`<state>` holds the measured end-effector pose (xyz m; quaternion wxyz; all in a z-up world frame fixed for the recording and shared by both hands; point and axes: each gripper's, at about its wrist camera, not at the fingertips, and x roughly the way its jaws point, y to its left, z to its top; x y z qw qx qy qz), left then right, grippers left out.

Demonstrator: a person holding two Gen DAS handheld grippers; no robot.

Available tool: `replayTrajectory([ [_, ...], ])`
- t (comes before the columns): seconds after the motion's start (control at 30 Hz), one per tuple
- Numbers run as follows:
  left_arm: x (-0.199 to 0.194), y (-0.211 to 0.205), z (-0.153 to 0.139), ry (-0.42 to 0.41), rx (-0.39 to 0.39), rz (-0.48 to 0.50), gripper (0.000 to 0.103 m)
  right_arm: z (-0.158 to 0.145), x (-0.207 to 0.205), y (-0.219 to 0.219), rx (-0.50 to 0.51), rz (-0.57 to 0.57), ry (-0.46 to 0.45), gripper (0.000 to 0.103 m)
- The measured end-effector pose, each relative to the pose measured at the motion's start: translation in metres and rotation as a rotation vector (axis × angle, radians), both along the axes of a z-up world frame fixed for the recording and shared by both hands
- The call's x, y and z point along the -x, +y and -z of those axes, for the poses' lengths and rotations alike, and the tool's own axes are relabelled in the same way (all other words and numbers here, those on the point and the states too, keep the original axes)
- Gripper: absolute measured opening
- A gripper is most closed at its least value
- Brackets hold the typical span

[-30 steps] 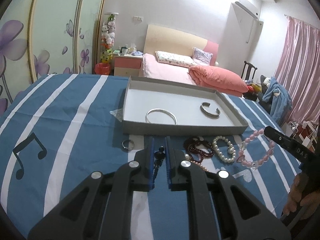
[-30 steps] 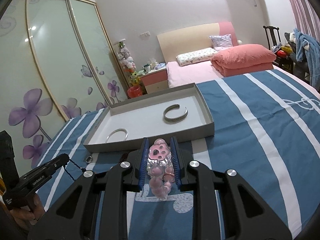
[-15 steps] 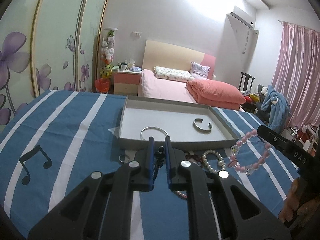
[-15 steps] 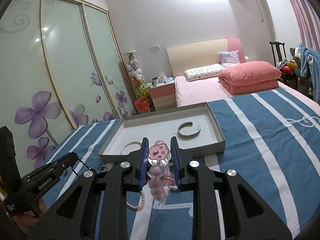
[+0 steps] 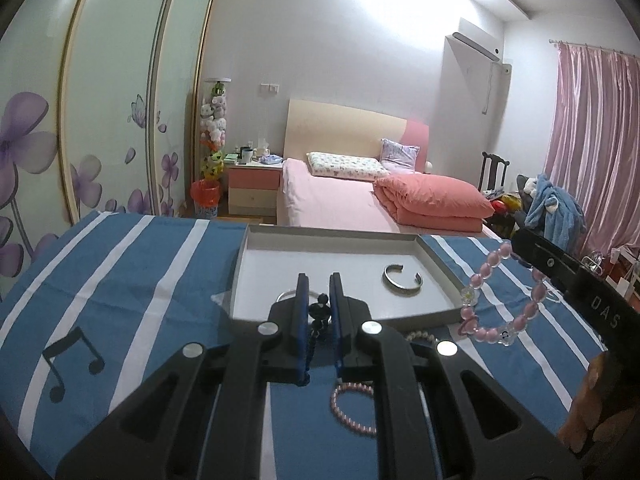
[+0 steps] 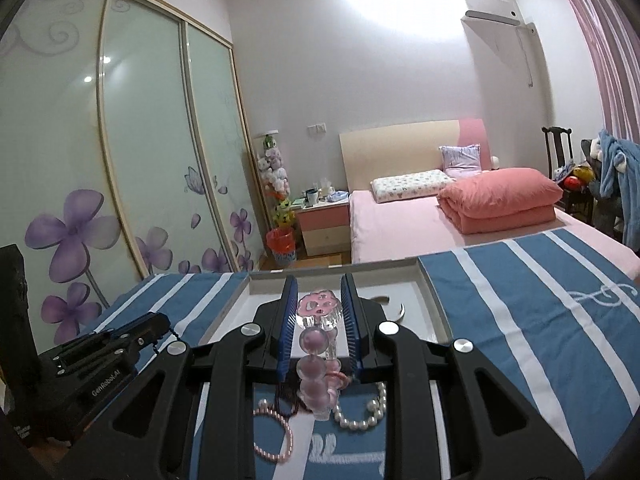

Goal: Organize jewelry
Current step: 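Release the pink bracelet into the grey tray with the right gripper while the left releases the black one, then withdraw both grippers from the tray back over the remaining jewelry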

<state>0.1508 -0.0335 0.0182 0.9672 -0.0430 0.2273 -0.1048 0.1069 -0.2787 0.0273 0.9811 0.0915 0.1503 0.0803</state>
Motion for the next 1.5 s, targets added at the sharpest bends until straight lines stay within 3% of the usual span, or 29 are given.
replayTrajectory([
  [0.43,-0.071,-0.013,-0.006,0.002,-0.006,-0.011,0.011,-0.01,-0.054,-0.009,-0.017,0.035,-0.018,0.023],
  [1.13,-0.156,-0.025,0.044,0.152,0.005,0.014,0.012,0.04,-0.146,-0.001,-0.07,-0.006,0.23,0.024],
  [1.17,-0.157,-0.024,0.045,0.152,0.007,0.009,0.013,0.04,-0.146,-0.002,-0.068,0.0,0.226,0.03],
  [1.2,-0.157,-0.023,0.045,0.151,0.009,0.005,0.014,0.039,-0.144,-0.003,-0.061,0.008,0.218,0.041],
  [1.23,-0.157,-0.023,0.045,0.15,0.01,0.001,0.017,0.037,-0.141,-0.004,-0.052,0.02,0.204,0.045],
  [1.5,-0.148,-0.013,0.031,0.122,0.012,-0.035,0.02,0.025,-0.128,-0.016,-0.032,0.057,0.161,0.045],
])
